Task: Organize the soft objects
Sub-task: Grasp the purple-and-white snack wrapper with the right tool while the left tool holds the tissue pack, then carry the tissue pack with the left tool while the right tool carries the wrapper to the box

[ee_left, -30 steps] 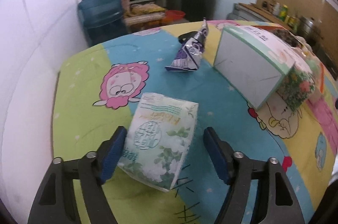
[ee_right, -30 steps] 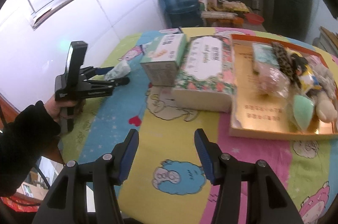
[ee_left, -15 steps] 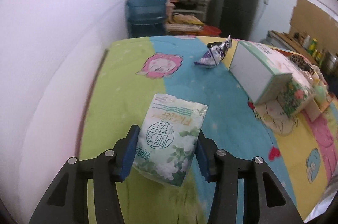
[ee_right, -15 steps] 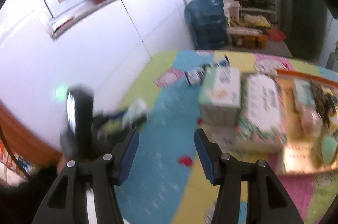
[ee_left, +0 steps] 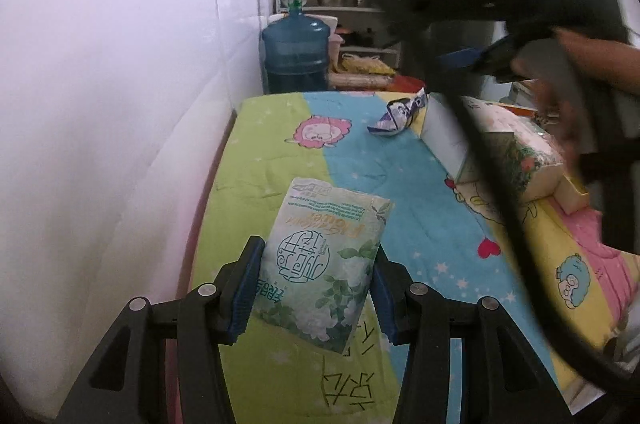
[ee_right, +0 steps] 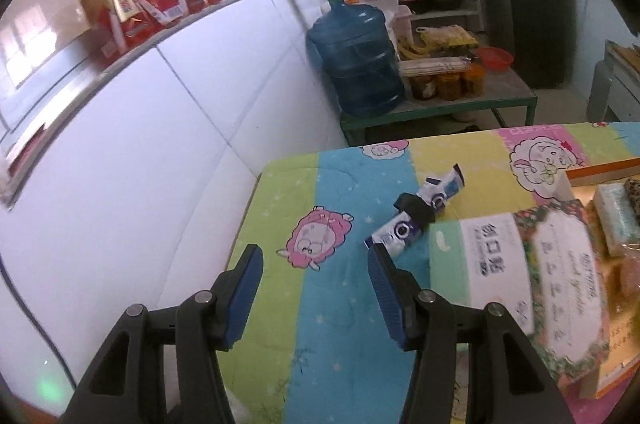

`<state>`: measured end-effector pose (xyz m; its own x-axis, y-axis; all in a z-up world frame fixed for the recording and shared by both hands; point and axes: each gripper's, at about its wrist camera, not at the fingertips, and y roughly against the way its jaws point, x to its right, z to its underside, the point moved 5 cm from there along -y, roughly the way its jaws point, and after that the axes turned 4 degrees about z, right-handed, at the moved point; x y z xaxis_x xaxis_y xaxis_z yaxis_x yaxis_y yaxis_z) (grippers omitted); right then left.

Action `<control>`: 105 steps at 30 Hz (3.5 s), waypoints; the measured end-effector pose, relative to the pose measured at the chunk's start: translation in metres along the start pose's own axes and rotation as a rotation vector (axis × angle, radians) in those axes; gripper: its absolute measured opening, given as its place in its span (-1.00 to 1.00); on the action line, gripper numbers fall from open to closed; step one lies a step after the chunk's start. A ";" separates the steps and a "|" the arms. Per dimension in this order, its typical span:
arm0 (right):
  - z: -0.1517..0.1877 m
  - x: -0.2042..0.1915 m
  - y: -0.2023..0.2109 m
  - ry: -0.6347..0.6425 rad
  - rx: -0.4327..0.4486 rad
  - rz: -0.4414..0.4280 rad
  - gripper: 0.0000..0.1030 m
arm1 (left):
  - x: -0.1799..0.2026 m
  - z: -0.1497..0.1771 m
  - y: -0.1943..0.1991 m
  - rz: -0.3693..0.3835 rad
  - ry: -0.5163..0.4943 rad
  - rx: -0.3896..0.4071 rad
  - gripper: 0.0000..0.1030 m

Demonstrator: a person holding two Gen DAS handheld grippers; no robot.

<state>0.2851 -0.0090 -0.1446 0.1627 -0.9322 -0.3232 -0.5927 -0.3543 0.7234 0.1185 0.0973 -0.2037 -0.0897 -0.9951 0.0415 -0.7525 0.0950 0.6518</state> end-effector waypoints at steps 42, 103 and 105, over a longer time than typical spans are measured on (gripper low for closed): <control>-0.053 0.055 -0.124 -0.254 -0.204 0.640 0.10 | -0.024 -0.011 -0.001 0.063 0.032 0.043 -0.01; 0.061 -0.013 0.067 0.171 -0.140 -0.125 -0.73 | 0.008 0.005 0.018 0.084 -0.050 0.021 -0.01; 0.073 -0.004 0.079 0.157 -0.139 -0.124 -0.73 | 0.013 0.006 0.022 0.090 -0.059 0.019 -0.01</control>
<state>0.1801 -0.0277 -0.1305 0.3547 -0.8770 -0.3242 -0.4476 -0.4637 0.7646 0.0970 0.0867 -0.1932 -0.1953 -0.9793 0.0539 -0.7519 0.1848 0.6329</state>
